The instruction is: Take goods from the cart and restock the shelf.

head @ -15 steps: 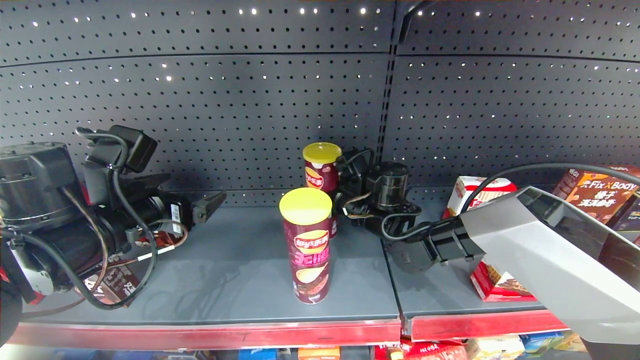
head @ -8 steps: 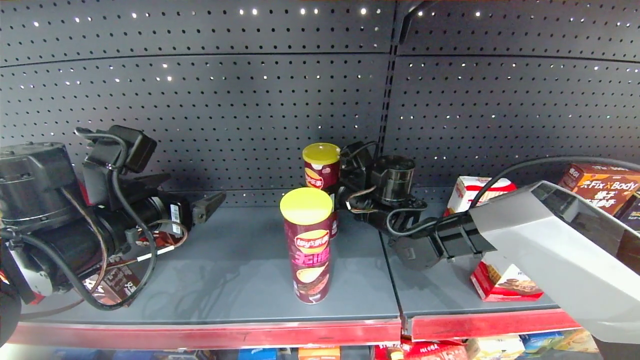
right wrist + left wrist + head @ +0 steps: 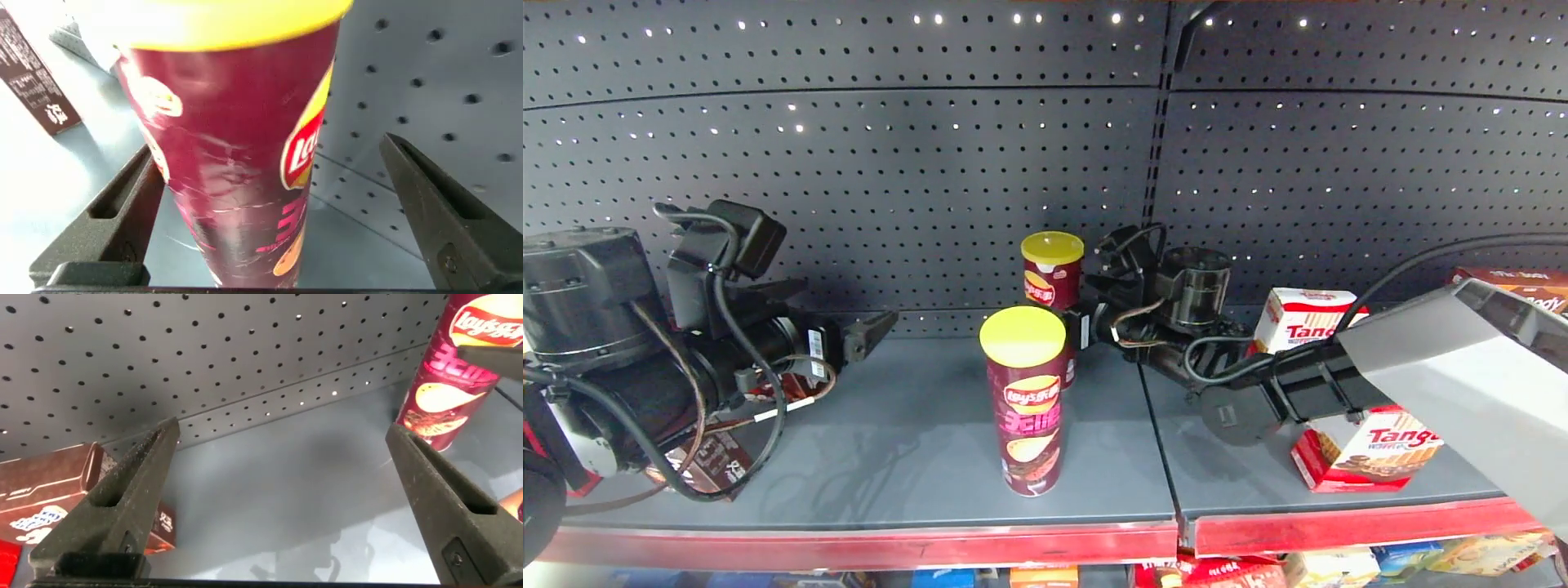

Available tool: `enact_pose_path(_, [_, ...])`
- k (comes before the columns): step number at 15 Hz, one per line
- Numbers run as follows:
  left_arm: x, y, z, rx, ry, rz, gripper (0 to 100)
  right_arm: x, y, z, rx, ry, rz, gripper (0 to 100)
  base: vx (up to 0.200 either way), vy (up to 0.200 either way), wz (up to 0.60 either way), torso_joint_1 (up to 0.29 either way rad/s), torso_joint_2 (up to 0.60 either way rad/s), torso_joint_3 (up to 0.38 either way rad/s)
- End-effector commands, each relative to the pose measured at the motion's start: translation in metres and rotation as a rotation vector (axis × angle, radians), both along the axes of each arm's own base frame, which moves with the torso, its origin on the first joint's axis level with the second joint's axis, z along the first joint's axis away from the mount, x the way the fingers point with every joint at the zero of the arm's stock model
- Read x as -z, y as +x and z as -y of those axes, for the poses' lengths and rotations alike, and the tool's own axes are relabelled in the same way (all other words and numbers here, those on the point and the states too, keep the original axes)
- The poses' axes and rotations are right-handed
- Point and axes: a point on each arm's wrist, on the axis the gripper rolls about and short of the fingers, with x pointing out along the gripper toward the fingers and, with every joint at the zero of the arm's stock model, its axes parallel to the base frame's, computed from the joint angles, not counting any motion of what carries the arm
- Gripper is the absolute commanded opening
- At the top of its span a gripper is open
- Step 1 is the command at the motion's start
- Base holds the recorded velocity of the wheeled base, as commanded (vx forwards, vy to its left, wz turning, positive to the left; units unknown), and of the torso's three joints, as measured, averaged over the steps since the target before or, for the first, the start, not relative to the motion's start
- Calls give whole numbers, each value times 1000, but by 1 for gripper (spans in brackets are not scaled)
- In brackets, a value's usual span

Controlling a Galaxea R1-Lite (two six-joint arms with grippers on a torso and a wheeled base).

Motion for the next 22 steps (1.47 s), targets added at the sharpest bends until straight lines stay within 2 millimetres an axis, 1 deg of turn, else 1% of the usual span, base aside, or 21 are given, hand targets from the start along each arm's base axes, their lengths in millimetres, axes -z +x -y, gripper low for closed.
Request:
enact_pose_path(1, [1, 6, 3, 8, 1, -3, 100, -7, -5, 9, 10, 1, 3, 100, 0, 0, 0, 0, 0, 0])
enact_pose_path(3, [0, 9, 7, 17, 0, -2, 100, -5, -9, 15, 13, -10, -12, 100, 0, 0, 0, 0, 0, 0])
enact_pose_path(7, [0, 9, 7, 17, -1, 6, 100, -2, -19, 14, -6, -20, -25, 100, 0, 0, 0, 0, 0, 0])
enact_pose_path(8, [0, 9, 7, 17, -1, 6, 100, -2, -30, 11, -25, -23, -29, 100, 0, 0, 0, 0, 0, 0])
enact_pose_path(9, [0, 9, 7, 17, -1, 6, 100, -2, -35, 11, -33, -22, -28, 100, 0, 0, 0, 0, 0, 0])
enact_pose_path(13, [1, 7, 6, 17, 0, 1, 100, -2, -41, 18, -28, -30, -37, 100, 0, 0, 0, 0, 0, 0])
enact_pose_path(16, [1, 6, 6, 17, -1, 4, 100, -6, -51, 27, -25, -38, -44, 100, 0, 0, 0, 0, 0, 0])
enact_pose_path(18, [4, 2, 5, 17, 1, -6, 100, -7, -59, 33, -25, -44, -53, 100, 0, 0, 0, 0, 0, 0])
enact_pose_path(22, [5, -3, 3, 16, 2, -9, 100, -17, -69, 45, -10, -44, -40, 100, 0, 0, 0, 0, 0, 0])
